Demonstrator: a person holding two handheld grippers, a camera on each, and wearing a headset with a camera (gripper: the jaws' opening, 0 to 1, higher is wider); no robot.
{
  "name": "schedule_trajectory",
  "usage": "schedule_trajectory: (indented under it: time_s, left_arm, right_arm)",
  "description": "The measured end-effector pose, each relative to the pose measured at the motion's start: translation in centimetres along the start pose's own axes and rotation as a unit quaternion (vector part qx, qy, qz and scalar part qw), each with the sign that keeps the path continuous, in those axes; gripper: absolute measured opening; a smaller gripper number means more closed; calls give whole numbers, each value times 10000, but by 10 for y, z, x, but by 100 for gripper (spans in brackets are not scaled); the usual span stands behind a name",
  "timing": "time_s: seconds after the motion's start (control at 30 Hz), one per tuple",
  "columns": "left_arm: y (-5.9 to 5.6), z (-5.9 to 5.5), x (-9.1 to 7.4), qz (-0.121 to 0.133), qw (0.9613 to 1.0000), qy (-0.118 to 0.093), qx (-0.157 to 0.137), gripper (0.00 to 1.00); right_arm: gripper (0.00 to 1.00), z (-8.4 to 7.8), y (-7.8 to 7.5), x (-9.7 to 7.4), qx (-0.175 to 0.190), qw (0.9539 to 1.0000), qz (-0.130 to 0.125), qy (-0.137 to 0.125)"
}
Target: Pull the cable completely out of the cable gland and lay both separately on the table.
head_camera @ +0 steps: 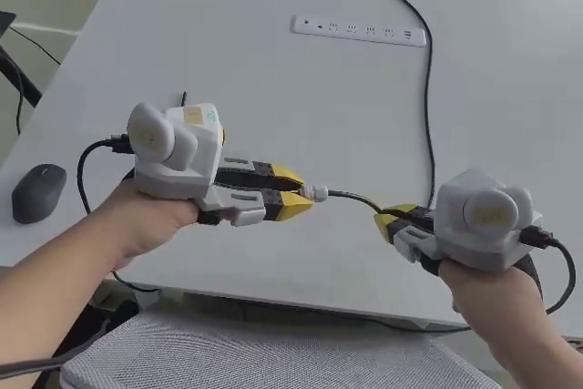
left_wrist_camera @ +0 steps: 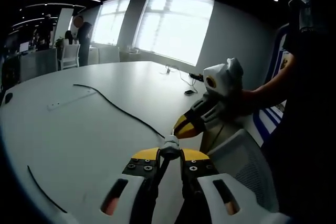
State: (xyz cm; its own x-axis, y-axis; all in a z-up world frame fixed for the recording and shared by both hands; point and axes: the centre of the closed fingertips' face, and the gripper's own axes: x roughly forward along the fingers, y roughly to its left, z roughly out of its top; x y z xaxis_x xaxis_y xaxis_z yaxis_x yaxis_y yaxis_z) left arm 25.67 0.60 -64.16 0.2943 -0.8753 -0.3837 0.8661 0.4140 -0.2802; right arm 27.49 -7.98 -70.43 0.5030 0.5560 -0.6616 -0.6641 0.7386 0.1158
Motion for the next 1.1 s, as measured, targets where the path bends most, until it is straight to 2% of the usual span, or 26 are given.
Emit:
schedule_trajectory:
  time_s: [0.03, 0.13, 0.2, 0.27, 0.3, 0.4, 0.43, 0.5, 0.53, 0.6, 0.7, 0.97, 1.1]
  left_arm:
    - [0, 1, 0, 1, 10000, -10, 2, 15]
    - [0, 2, -1, 12, 10000, -32, 19, 15]
    - [1, 3, -2, 19, 10000, -40, 13, 15]
    - [1, 5, -2, 28, 10000, -64, 12, 15]
    - [0, 7, -3, 25, 10000, -76, 34, 15]
    - [0, 8, -2, 19, 9999, -75, 65, 15]
    - [-1, 8, -2, 10, 9999, -68, 74, 15]
    - [-1, 7, -2, 7, 10000, -52, 77, 15]
    - [-1, 7, -2, 3, 10000, -54, 70, 15]
    - [-2, 8, -2, 0, 9999, -40, 93, 15]
    - [-3, 7, -2, -17, 9999, -17, 107, 15]
    - [-2, 7, -2, 4, 10000, -23, 94, 15]
    - [-3, 6, -2, 5, 10000, 0, 88, 15]
  right_arm:
    - [4, 3, 2, -2, 119, 9999, 65, -34]
    - [10, 14, 3, -10, 130, 9998, 70, -128]
    - [12, 23, 4, -14, -134, 9997, 28, -203]
    - [13, 33, 12, -18, -693, 9973, -52, -246]
    - [13, 36, 16, -19, -861, 9959, -45, -260]
    - [17, 48, 43, -16, -1390, 9894, 274, -306]
    - [16, 50, 45, -16, -1567, 9869, 227, -303]
    - [15, 57, 48, -13, -2027, 9786, 107, -325]
    - [14, 59, 52, -11, -2150, 9759, 136, -344]
    - [14, 60, 56, -8, -2122, 9765, 179, -319]
    - [12, 65, 61, -7, -2302, 9722, 211, -384]
    - [6, 65, 68, -3, -2701, 9622, 168, -305]
    - [3, 63, 66, -3, -2728, 9616, 142, -278]
